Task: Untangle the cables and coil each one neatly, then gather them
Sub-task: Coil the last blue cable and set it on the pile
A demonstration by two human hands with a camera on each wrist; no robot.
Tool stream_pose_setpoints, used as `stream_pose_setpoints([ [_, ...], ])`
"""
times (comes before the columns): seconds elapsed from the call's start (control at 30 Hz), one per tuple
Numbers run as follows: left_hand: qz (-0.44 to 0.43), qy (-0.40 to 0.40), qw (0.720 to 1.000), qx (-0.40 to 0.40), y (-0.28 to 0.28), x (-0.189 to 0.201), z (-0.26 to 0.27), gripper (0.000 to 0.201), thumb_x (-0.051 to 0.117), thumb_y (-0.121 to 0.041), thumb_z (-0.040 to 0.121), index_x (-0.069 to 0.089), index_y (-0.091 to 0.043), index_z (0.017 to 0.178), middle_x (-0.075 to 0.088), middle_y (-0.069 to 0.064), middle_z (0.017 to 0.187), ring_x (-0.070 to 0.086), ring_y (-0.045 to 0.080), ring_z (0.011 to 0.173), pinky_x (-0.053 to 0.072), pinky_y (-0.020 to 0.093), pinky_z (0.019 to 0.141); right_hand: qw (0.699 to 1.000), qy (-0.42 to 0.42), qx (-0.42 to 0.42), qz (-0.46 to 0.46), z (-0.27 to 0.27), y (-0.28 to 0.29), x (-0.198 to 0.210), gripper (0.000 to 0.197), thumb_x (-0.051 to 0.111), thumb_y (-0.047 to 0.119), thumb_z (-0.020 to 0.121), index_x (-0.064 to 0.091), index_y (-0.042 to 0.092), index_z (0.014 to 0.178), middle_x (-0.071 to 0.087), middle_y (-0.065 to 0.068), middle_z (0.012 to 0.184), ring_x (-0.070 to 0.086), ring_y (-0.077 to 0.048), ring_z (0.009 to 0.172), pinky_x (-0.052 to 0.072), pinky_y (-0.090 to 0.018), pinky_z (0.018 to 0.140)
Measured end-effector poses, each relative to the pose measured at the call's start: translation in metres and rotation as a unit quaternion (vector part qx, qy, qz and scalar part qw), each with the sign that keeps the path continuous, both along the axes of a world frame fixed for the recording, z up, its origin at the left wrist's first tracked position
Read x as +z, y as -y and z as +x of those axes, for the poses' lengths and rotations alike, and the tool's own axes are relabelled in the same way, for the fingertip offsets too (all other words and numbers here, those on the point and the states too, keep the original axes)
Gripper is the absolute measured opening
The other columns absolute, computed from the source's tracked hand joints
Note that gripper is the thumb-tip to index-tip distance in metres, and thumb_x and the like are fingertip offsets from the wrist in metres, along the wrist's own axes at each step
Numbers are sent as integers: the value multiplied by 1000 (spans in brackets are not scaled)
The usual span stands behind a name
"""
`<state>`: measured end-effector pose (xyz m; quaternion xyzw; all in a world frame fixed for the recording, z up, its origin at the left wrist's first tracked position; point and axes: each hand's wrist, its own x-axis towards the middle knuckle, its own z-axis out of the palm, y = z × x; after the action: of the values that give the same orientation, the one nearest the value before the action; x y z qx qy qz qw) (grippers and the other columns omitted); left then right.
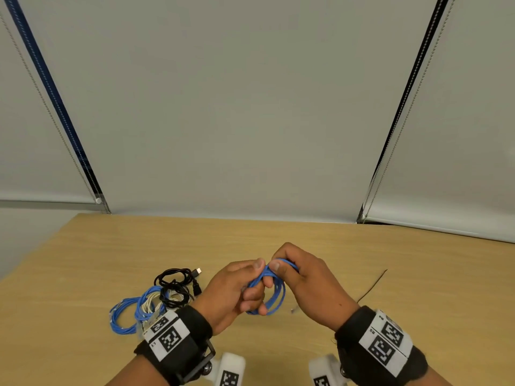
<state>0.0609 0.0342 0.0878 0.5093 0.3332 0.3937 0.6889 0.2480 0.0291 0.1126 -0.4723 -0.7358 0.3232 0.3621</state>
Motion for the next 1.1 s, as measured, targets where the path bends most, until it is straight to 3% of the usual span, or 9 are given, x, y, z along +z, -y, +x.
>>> stream_pose_setpoints([
  [0.1,64,-22,997,-36,0,-4,2,35,61,-41,93,66,-7,89,40,-1,60,42,13,52,55,38,74,995,-64,9,-72,-2,-1,0,19,53,25,103,60,16,89,66,-5,76,60,-26,68,54,-44,69],
  [0.2,149,-92,984,-15,-1,-7,4,51,56,-46,93,59,4,97,55,1,72,57,15,66,54,38,80,970,-174,26,-168,1,-2,-2,16,53,26,104,55,13,95,67,-8,70,60,-22,59,54,-37,58],
  [0.37,215,-110,967,77,-5,-9,5,43,54,-48,92,70,-9,90,59,-9,126,64,15,106,56,32,84,892,-328,52,-306,10,-4,-7,10,63,25,98,61,17,94,64,-15,79,65,-23,57,57,-34,61],
  [0.47,214,-82,968,101,-4,-9,8,36,54,-47,93,76,-19,99,67,-8,121,65,11,98,55,27,82,855,-366,51,-364,14,-7,-12,24,69,25,90,67,8,106,68,-14,86,66,-20,61,60,-34,62],
  [0.6,184,-102,960,184,-9,-11,8,26,60,-43,93,75,-23,84,70,-3,81,63,11,78,54,33,80,899,-258,4,-353,13,-9,-19,17,58,16,100,70,7,108,72,-7,94,67,-16,75,58,-33,69],
  [0.73,162,-190,929,274,-18,-17,4,28,59,-24,101,74,-29,78,72,12,83,67,23,74,55,42,71,982,-100,-113,-110,10,-7,-13,15,60,24,97,73,26,90,72,16,89,62,0,81,47,-22,74],
  [0.93,107,-113,938,309,-13,-17,17,33,58,-19,101,74,-18,72,73,5,71,70,14,67,60,35,74,994,99,-5,-53,-12,5,-25,25,54,37,96,67,35,117,62,12,74,55,-5,68,45,-20,67],
  [1.0,104,-87,946,293,-9,-17,20,35,57,-17,102,73,-17,71,74,7,73,71,19,70,61,35,75,995,73,-9,-63,-14,5,-29,12,57,36,96,68,31,95,52,13,59,44,-7,56,37,-22,58],
  [1.1,116,-117,950,264,-8,-18,16,33,54,-21,103,70,-17,75,74,7,71,70,19,65,59,30,66,980,-89,-37,-173,-11,3,-30,23,66,27,93,66,15,74,44,14,56,37,-6,53,34,-24,57],
])
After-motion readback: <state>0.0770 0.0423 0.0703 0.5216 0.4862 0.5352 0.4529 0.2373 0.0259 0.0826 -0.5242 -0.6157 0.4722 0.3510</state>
